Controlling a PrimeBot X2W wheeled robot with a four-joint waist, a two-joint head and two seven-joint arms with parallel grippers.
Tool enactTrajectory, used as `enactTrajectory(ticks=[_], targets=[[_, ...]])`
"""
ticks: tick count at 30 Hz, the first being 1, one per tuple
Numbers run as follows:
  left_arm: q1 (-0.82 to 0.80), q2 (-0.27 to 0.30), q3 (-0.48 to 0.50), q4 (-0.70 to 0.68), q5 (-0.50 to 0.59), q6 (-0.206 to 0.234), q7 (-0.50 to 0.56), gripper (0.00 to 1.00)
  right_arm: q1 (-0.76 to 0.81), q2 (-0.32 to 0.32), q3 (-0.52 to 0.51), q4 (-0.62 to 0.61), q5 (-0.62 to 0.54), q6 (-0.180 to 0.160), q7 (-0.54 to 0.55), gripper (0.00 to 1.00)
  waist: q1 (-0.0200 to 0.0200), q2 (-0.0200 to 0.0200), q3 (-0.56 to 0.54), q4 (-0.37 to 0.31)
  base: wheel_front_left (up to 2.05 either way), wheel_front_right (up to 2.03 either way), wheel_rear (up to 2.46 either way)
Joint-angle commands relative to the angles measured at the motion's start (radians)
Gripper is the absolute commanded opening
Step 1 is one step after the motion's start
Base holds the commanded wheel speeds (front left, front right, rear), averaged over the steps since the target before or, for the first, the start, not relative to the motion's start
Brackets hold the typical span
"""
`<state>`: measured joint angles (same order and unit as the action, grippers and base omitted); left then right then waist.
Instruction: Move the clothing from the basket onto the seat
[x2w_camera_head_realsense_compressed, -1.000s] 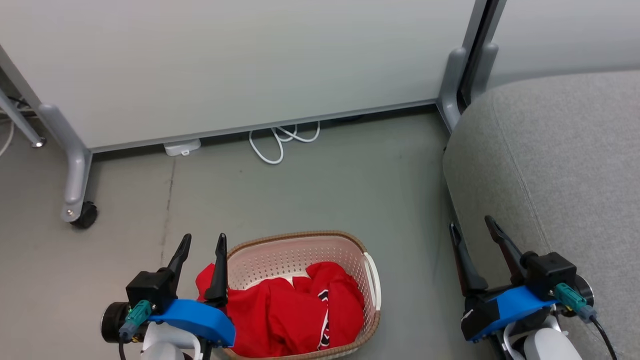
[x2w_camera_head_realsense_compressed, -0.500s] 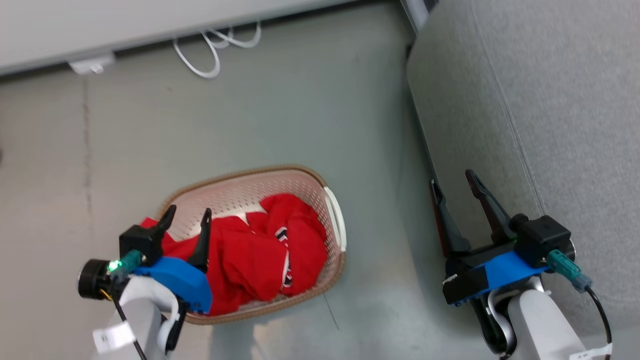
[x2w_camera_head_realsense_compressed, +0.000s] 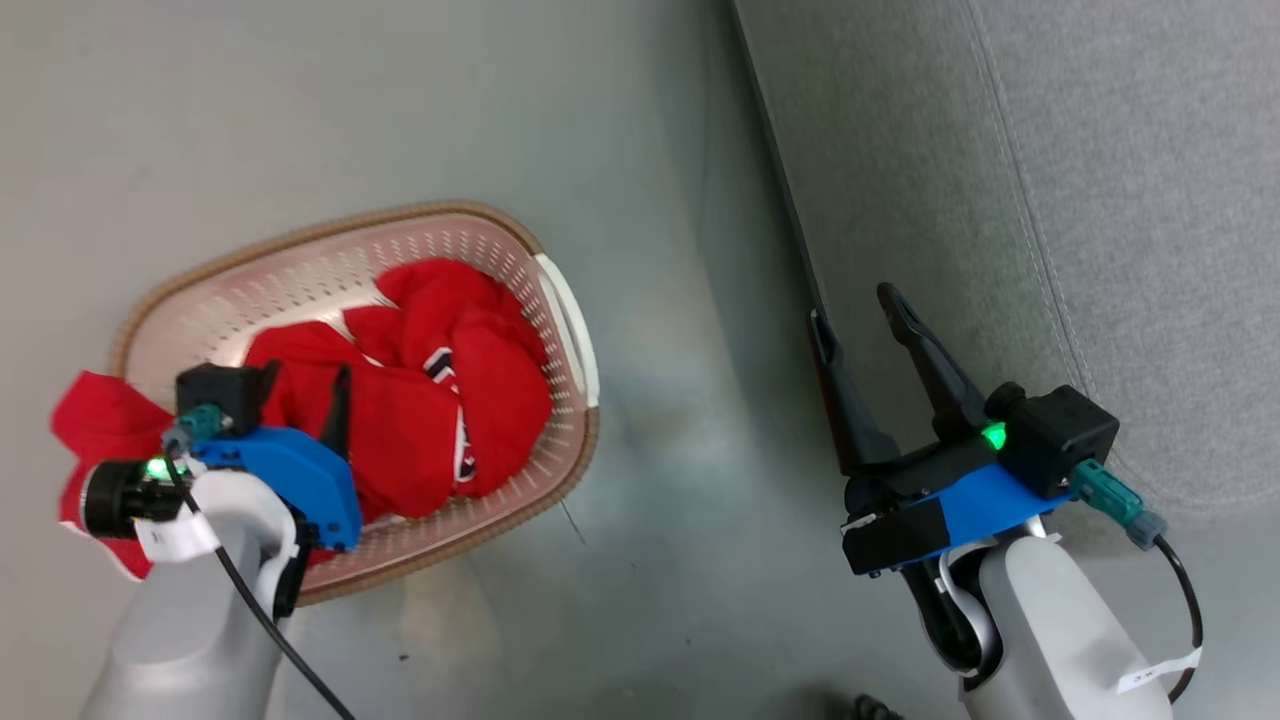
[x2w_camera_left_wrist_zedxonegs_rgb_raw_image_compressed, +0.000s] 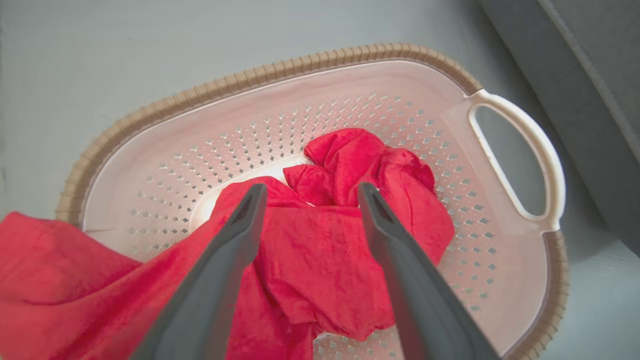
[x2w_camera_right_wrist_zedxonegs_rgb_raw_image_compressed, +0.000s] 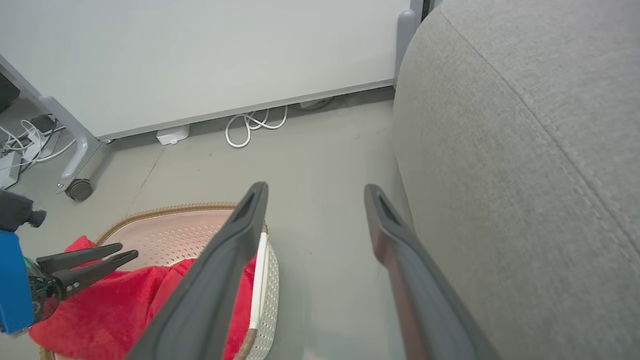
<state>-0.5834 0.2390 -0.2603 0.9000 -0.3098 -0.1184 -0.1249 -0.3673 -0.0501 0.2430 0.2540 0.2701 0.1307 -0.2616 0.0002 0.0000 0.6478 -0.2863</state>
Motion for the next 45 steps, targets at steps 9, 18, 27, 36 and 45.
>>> enactTrajectory(ticks=[9,18,27,36,45], targets=[[-0.091,0.037,0.029,0.074,-0.024,0.050,0.037,1.00,-0.029,0.000,0.040,-0.038,0.053,0.000,-0.005,1.00,-0.0002,0.0000,0.151,-0.085,0.00,0.00,0.00],[-0.142,0.068,0.063,0.111,-0.050,0.124,0.086,1.00,-0.044,0.000,0.078,-0.064,0.092,0.000,-0.004,1.00,-0.0002,0.0000,0.218,-0.119,0.00,0.00,0.00],[-0.155,0.090,0.092,0.122,-0.070,0.216,0.128,1.00,-0.050,0.000,0.109,-0.073,0.121,0.000,-0.004,1.00,-0.0002,0.0000,0.252,-0.138,0.00,0.00,0.00],[-0.139,0.084,0.120,0.130,-0.104,0.288,0.184,1.00,-0.059,0.000,0.128,-0.071,0.139,0.000,-0.004,1.00,-0.0002,0.0000,0.278,-0.148,0.00,0.00,0.00],[-0.125,0.085,0.121,0.101,-0.127,0.288,0.226,0.45,-0.063,0.000,0.136,-0.073,0.154,0.000,-0.004,1.00,-0.0002,0.0000,0.292,-0.155,0.00,0.00,0.00]])
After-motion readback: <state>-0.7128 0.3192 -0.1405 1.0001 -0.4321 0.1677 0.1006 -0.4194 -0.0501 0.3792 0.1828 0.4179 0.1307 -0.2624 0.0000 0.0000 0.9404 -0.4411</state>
